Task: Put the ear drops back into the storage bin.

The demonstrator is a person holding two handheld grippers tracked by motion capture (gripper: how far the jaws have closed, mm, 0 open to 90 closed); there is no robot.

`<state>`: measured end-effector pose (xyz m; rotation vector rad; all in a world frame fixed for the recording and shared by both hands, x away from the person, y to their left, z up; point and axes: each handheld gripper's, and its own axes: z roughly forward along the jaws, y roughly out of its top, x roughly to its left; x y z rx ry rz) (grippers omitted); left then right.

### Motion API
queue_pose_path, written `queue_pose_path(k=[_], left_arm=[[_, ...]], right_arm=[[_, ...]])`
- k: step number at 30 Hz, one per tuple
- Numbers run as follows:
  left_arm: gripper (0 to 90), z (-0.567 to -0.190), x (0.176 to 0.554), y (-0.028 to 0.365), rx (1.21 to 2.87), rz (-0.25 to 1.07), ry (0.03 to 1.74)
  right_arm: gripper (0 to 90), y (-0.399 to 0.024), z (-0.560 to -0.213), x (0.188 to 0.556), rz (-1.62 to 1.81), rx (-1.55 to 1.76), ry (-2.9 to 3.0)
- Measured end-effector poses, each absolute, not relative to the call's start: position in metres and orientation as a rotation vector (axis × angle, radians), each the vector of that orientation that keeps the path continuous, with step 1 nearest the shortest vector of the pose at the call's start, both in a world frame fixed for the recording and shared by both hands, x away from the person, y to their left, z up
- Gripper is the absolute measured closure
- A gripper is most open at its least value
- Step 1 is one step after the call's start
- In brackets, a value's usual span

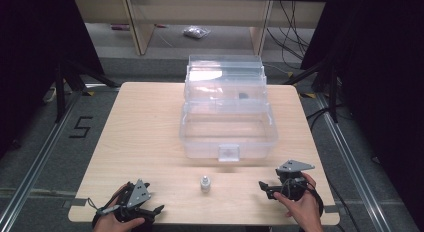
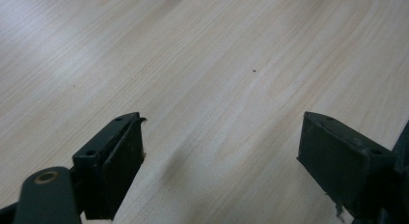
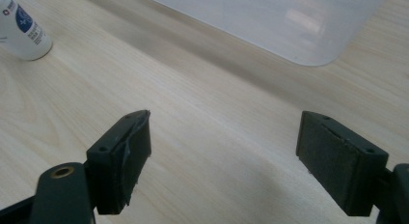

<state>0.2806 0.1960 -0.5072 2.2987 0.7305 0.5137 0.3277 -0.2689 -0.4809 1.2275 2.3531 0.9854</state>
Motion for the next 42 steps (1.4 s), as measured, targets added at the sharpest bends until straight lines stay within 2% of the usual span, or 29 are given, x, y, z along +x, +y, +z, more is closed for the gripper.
queue_pose_path(k=[16, 29, 42], left_arm=[[15.6, -0.508, 0.281, 0.196, 2.303, 0.506, 0.744], [15.5, -0.508, 0.282, 0.197, 2.291, 0.511, 0.751], [15.5, -0.509, 0.282, 0.196, 2.276, 0.5, 0.772]], right_arm=[[24.4, -0.238, -0.468, 0.326, 0.88, 1.161, 2.538], [28.6, -0.188, -0.451, 0.336, 0.771, 0.886, 2.695], [30.4, -0.164, -0.444, 0.339, 0.731, 0.757, 2.769]])
